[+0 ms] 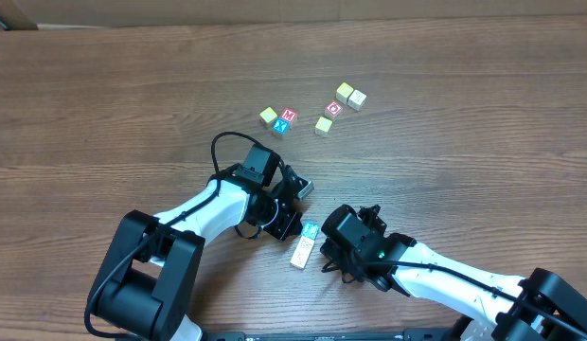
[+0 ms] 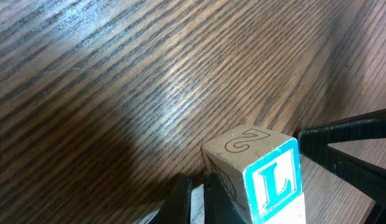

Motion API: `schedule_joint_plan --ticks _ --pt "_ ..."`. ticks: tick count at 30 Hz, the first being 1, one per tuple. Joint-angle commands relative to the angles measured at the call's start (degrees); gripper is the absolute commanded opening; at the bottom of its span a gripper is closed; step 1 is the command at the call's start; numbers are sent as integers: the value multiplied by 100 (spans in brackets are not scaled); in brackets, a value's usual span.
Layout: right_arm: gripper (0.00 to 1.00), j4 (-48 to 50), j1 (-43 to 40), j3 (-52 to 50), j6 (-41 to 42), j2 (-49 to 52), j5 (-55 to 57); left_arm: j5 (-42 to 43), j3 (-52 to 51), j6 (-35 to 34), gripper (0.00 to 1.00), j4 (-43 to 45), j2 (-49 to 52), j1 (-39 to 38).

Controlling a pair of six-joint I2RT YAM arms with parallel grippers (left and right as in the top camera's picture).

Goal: Flip 5 blocks

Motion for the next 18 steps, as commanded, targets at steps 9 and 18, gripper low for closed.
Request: schedule_joint_plan --ticks 9,18 --pt "4 -7 24 -74 -22 68 -7 31 -155 216 4 -33 177 -76" --pt "4 -7 24 -74 -22 68 -7 42 -155 208 4 4 177 -76"
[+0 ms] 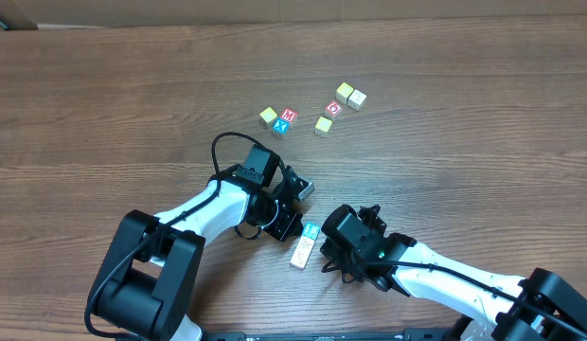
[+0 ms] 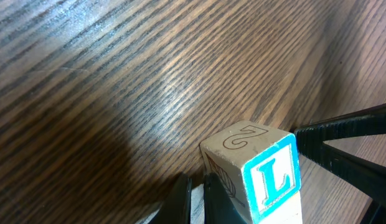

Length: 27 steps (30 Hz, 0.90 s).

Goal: Flip 5 blocks

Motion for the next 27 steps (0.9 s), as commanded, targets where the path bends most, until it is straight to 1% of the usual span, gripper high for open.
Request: schedule_joint_plan --ticks 1,3,8,12,19,24,27 --pt "4 -9 22 -74 -22 68 -9 -111 -131 107 4 -13 170 -74" --pt "4 -9 22 -74 -22 68 -9 -413 -131 -122 4 24 170 -74" --pt "4 -11 22 -74 0 68 -96 -1488 -131 -946 4 114 170 -55" --pt "4 -31 22 -74 184 68 -372 -1934 -131 -1283 4 229 170 22" --pt "4 -85 175 -74 407 68 -688 -2009 -131 -1355 4 507 170 275" --pt "4 -271 415 -74 791 68 -949 -1731 -131 -1073 4 634 170 317" --pt "4 -278 581 -74 981 68 -1172 -1687 -131 -1071 4 688 170 317"
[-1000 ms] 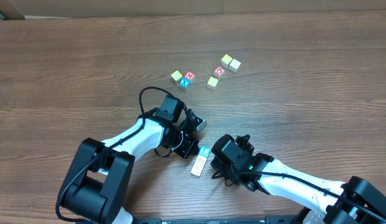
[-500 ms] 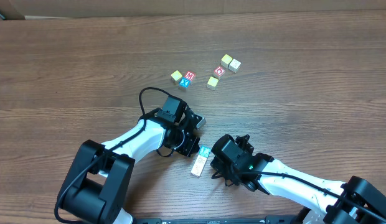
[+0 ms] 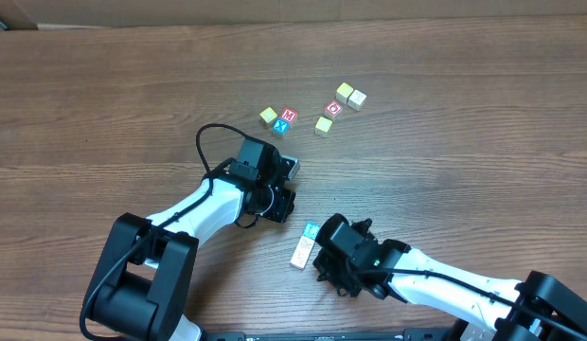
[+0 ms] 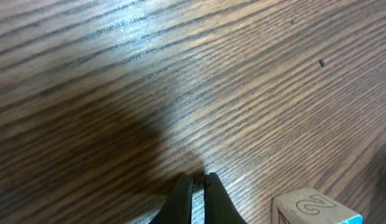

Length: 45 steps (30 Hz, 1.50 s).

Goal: Flip 5 blocks
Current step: 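Open both grippers and pull them back from the block row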

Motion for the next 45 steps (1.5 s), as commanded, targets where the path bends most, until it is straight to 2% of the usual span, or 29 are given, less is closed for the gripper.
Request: schedule_joint_plan --ticks 1,10,19,27,33,39,45 --pt "4 -107 240 -74 411 70 -398 -625 -175 160 4 -2 260 79" --pt "4 -129 798 -74 732 70 -876 2 -175 697 4 42 260 79" --pt "4 793 1298 -74 684 70 -970 890 -175 1451 4 125 260 79" --pt "4 962 1502 -74 710 70 -927 1523 -175 2079 4 166 260 79" --pt "4 863 1504 -74 581 70 -713 1357 -175 2013 4 232 260 114" --pt "4 704 1499 -74 579 66 -470 820 -175 1508 4 267 260 417" --pt "4 22 1174 -74 577 -173 -83 688 -175 927 4 52 260 935"
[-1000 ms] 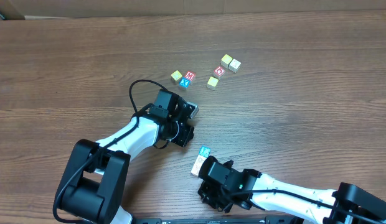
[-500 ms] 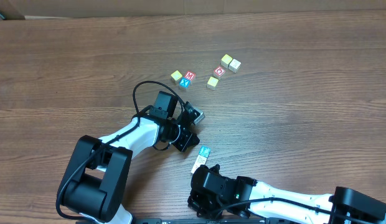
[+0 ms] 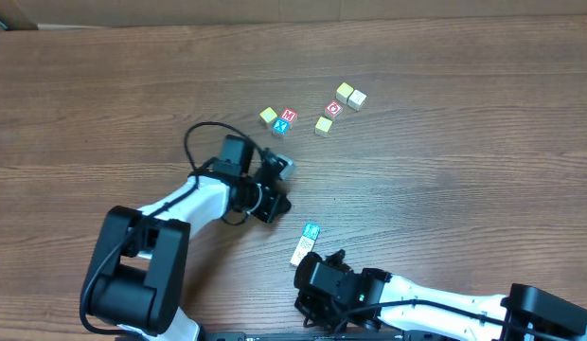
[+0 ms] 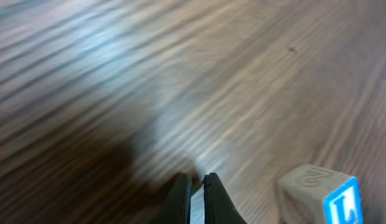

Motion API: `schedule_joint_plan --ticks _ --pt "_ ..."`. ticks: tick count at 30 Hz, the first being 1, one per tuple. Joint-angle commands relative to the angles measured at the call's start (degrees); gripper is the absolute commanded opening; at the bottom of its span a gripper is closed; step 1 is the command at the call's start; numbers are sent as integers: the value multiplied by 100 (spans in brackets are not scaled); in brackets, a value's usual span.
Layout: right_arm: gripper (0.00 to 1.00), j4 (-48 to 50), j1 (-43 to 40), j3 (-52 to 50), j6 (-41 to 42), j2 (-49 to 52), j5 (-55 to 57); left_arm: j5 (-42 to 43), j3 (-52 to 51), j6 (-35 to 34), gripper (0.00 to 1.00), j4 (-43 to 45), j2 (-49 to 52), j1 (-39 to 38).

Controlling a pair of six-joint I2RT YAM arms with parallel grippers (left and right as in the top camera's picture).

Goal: Flip 5 blocks
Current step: 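Open both grippers and pull them back from the block row, then move the left gripper beside the row and the right gripper rightward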

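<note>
Two blocks lie end to end on the table, a blue-faced one (image 3: pixel 311 230) and a cream one (image 3: pixel 300 254). In the left wrist view the blue one shows as a block (image 4: pixel 317 194) with a "2" on top and a blue "L" on its side, at the lower right. My left gripper (image 3: pixel 273 206) (image 4: pixel 197 180) is shut with nothing between its fingers, up and left of the pair and apart from it. My right gripper (image 3: pixel 320 296) is a dark mass just below the cream block; how its jaws stand is hidden.
Several more blocks sit in a loose cluster at the back: a yellow one (image 3: pixel 268 116), a red "M" one (image 3: pixel 288 116), another yellow one (image 3: pixel 323 125), a red "O" one (image 3: pixel 334 108) and two cream ones (image 3: pixel 350 95). A black cable (image 3: pixel 194 137) loops off the left wrist.
My left gripper has moved a little further left, away from the block pair. My right gripper has drawn back towards the front edge, down and left. The two blocks lie as before.
My shut left gripper first stood right against the "L" block, with my right gripper close on the pair's other side, and nothing changed at the following moment. Then the left had backed off up-left and the right had slid down-left. Now both are further from the pair.
</note>
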Motion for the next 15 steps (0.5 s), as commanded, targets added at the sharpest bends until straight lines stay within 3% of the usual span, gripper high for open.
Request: schedule_joint_plan --ticks 1,15 --pt "4 -302 -273 -37 -26 -262 463 -415 -52 -404 4 -214 87 302" --pt "4 -1147 -1823 -37 -1563 -743 1709 -398 -52 -894 4 -2039 87 391"
